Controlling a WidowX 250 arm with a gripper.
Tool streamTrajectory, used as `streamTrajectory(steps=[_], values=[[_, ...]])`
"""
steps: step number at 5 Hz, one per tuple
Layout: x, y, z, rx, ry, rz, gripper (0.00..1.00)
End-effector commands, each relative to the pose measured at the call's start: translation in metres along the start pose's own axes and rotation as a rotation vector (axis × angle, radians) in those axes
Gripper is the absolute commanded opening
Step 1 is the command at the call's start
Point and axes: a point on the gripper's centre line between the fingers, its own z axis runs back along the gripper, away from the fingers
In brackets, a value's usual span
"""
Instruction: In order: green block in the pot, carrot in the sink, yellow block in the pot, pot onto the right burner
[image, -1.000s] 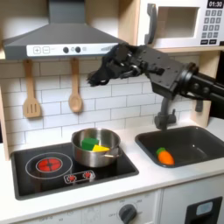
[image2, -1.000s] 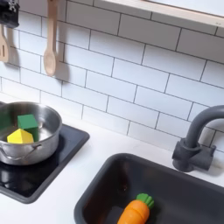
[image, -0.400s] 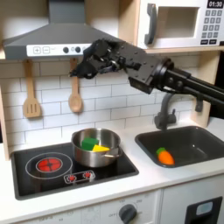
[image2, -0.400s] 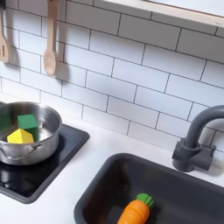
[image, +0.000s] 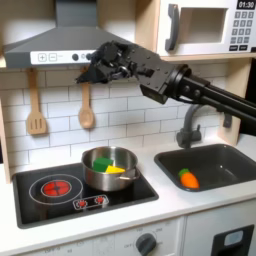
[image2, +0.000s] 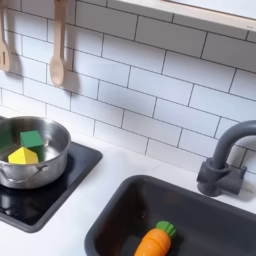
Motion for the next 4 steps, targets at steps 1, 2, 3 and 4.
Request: streamTrajectory(steps=[1,2,3,4], values=[[0.014,-0.012,-0.006,-0.028,-0.037,-0.008,0.00],[0.024,-0.014,-0.008,-0.024,-0.060,0.001,0.00],[0.031,-0.015,-0.013,-0.030,-0.074,0.012,0.00],[0.033,-0.013,-0.018,-0.024,-0.071,0.010,0.00]])
